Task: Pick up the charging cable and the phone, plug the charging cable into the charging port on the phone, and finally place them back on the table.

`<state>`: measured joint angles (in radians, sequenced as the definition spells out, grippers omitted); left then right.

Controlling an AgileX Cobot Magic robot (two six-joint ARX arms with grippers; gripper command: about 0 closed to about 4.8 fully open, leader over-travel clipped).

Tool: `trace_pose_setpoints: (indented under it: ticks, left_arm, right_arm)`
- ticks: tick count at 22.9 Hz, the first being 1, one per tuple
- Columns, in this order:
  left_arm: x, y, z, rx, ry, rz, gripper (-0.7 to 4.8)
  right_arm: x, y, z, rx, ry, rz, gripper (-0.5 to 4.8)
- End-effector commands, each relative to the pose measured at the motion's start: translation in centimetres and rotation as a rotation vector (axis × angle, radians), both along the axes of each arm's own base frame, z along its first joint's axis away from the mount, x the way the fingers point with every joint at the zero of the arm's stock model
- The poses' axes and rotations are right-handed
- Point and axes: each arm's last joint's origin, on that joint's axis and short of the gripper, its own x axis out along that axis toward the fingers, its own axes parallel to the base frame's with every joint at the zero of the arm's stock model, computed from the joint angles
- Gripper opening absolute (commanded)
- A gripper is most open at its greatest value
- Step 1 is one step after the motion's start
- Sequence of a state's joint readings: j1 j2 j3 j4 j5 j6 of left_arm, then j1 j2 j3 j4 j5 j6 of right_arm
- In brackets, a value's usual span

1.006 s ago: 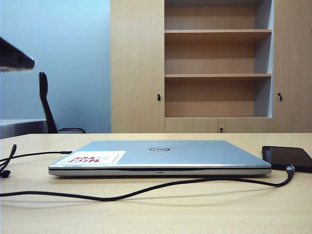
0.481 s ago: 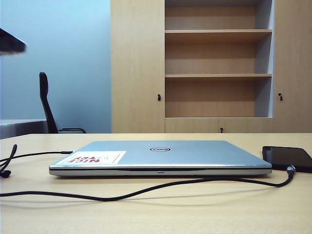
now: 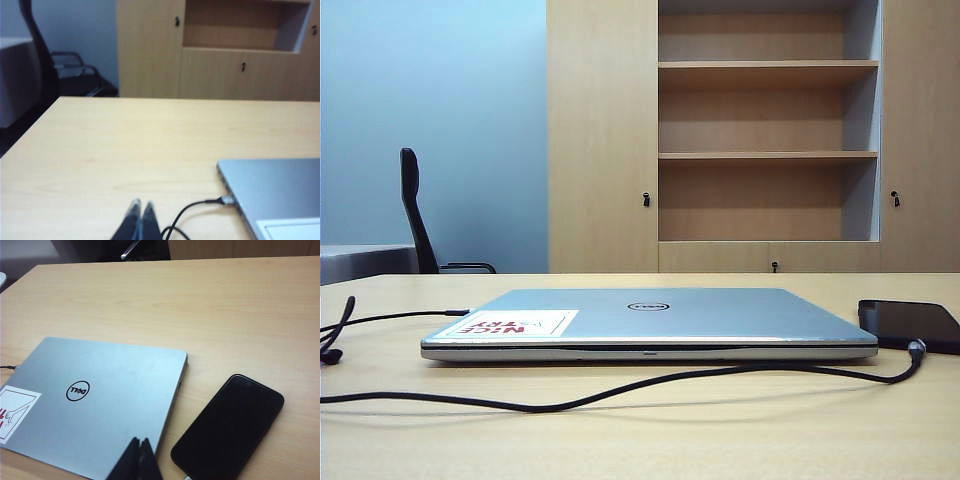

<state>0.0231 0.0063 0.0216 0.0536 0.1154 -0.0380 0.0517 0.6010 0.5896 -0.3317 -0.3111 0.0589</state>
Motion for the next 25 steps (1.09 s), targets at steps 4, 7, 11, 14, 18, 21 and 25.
trace_pose_setpoints:
  ticks: [4, 7, 11, 14, 18, 21, 25]
  left_arm:
    - [0.11, 0.04, -0.51, 0.046, 0.003, 0.004, -0.06]
    - [0.12, 0.04, -0.65, 0.064, 0.015, 0.005, -0.06]
    - [0.12, 0.03, -0.61, 0.064, 0.011, 0.004, -0.05]
    - [0.12, 0.03, -0.61, 0.063, 0.011, 0.004, -0.05]
    - [0.12, 0.03, -0.61, 0.063, 0.011, 0.004, -0.05]
    - [0.12, 0.03, -0.61, 0.063, 0.011, 0.004, -0.05]
    - [0.12, 0.03, -0.61, 0.063, 0.011, 0.005, -0.05]
  right_arm:
    - [-0.02, 0.01, 0.33, 0.003, -0.022, 0.002, -0.01]
    - [-0.02, 0.01, 0.33, 0.003, -0.022, 0.003, -0.01]
    - [-0.02, 0.01, 0.33, 0.003, -0.022, 0.003, -0.01]
    - [-0.02, 0.01, 0.33, 0.003, -0.022, 0.003, -0.01]
    - [-0.02, 0.01, 0.33, 0.003, -0.022, 0.003, -0.01]
    - [-0.02, 0.01, 0.33, 0.003, -0.022, 0.003, -0.01]
    - [-0.02, 0.01, 0.33, 0.003, -0.022, 0.003, -0.01]
